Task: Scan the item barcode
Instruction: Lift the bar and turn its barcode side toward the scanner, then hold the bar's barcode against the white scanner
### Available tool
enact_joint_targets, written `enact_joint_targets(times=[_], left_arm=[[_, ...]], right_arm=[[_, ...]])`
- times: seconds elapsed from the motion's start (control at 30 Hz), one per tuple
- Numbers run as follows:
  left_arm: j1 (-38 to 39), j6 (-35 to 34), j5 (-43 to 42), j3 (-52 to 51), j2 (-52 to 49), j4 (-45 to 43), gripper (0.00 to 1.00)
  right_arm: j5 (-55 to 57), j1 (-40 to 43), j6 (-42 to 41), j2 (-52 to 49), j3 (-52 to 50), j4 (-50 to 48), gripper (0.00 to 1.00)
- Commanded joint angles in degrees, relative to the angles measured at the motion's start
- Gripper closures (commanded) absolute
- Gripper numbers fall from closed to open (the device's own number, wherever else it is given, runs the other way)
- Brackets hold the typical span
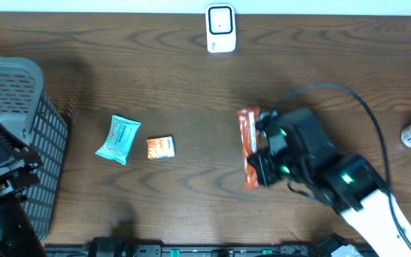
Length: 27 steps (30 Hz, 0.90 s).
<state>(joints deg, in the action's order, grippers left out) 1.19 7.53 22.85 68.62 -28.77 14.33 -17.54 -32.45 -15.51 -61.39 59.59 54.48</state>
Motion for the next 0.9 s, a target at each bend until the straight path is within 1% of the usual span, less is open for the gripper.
enact_joint_targets(times=[0.0,0.03,0.1,0.13,0.3,0.37,0.4,0.5,0.6,0.63,0.67,0.7,0.73,0.8,0.87], left_arm=[[0.0,0.4,0.7,-0.2,0.2,-0.3,0.16],[0.0,0.4,0.7,-0.2,0.2,-0.3,0.17],[0.0,0.3,0.7,-0.2,0.2,-0.3,0.17],[0.0,0.4,0.7,-0.2,0.2,-0.3,0.17],[0.0,0.4,0.7,-0.2,0.2,-0.3,0.17],[0.0,0.4,0.7,-0.2,0.2,-0.3,0.17],[0.0,0.4,0.7,-0.2,0.2,-0.3,0.17],[0.0,0.4,0.7,-0.2,0.2,-0.2,0.17],[0.0,0.4,0.7,-0.2,0.2,2.2,0.17],[0.0,0.4,0.7,-0.2,0.2,4.1,0.16],[0.0,0.4,0.7,-0.2,0.2,6.3,0.17],[0.0,0.4,0.7,-0.2,0.2,7.8,0.17],[0.0,0.4,0.7,-0.2,0.2,11.2,0.17],[0.0,0.4,0.7,-0.2,0.2,17.7,0.17],[0.0,0.4,0.7,-0.2,0.2,24.7,0.17]], right_arm=[[-10.6,0.1,13.8,3.6,-0.4,4.3,0.98],[-11.3,0.1,14.9,3.8,-0.4,5.0,0.98],[-15.8,0.1,21.5,4.0,-0.4,8.3,0.98],[-16.3,0.1,22.5,3.8,-0.4,8.9,0.98],[-16.0,0.1,23.3,2.3,-0.4,8.9,0.99],[-13.8,0.1,21.9,1.4,-0.4,7.8,0.99],[-8.8,0.1,18.6,0.5,-0.4,6.2,0.98],[8.1,0.1,12.2,-3.7,-0.4,0.2,0.99],[23.0,0.2,8.2,-10.6,-0.4,-11.2,0.99],[30.0,0.2,8.3,-14.9,-0.4,-17.4,0.99],[35.8,0.2,8.3,-18.3,-0.2,-21.5,0.99],[40.8,0.3,8.3,-21.2,0.3,-24.4,0.99],[47.0,0.6,8.9,-25.4,1.7,-27.6,0.99],[54.4,2.2,14.8,-34.2,6.9,-32.2,0.99],[59.8,3.3,19.2,-40.3,12.1,-34.5,0.99]])
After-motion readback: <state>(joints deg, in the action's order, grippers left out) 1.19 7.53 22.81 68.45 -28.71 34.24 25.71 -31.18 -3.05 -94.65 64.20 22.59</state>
